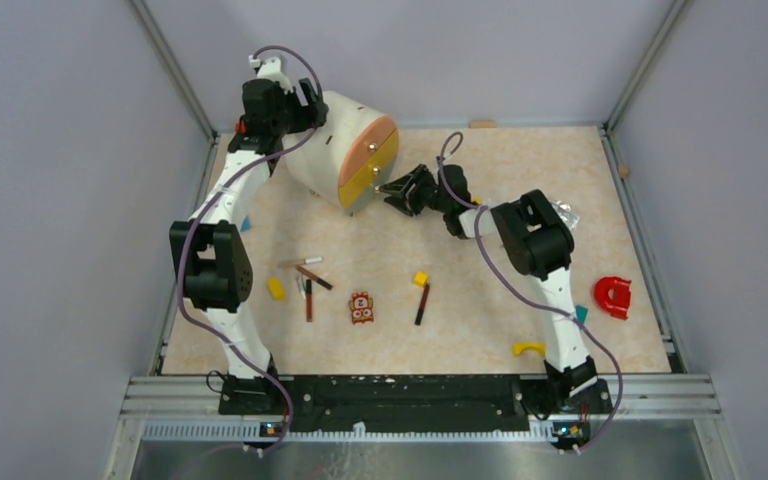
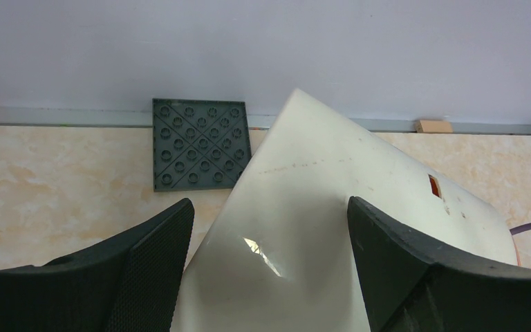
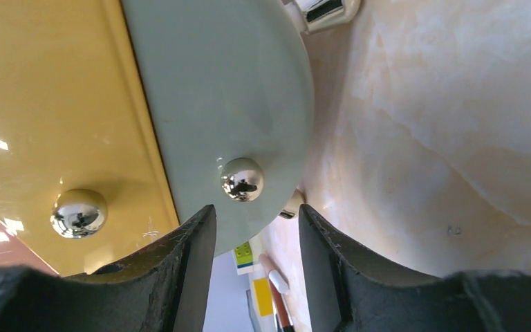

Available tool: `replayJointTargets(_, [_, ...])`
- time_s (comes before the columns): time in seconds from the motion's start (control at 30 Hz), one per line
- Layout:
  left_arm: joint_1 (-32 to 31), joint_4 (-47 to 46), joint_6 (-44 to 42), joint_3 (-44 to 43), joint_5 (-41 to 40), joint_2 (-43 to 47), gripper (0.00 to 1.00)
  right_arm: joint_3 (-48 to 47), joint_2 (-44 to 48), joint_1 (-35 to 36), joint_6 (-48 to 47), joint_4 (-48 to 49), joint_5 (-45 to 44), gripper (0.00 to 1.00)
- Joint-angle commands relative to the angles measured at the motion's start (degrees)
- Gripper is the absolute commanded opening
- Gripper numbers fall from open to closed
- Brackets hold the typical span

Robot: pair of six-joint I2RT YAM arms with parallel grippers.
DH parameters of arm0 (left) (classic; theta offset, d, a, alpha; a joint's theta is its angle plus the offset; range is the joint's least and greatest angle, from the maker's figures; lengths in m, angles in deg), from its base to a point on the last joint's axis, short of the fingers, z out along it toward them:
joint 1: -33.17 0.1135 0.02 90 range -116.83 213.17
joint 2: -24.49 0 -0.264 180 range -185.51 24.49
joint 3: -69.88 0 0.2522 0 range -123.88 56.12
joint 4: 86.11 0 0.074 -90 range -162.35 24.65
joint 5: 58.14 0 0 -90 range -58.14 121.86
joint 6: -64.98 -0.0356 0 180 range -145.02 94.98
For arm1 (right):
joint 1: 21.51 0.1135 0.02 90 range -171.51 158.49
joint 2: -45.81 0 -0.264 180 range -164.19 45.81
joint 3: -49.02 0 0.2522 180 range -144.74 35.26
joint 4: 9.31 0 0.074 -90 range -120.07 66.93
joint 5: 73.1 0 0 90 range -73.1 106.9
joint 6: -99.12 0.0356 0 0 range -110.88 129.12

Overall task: Organize the makeup
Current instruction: Open the drawer in the storage box.

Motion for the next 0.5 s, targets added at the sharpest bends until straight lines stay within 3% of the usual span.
replayJointTargets(0.0, [-1.18,5.52,-0.36,1.37,1.53,0.80,0.86,-1.91,-1.23,0.78,1.66,5.59,0.66,0.47])
replayJointTargets(0.47, [-1.27,5.34,-0.27,1.35,1.97,0.74,0.86,-2.99,-3.71,1.48,3.66,11.35,-0.42,0.46])
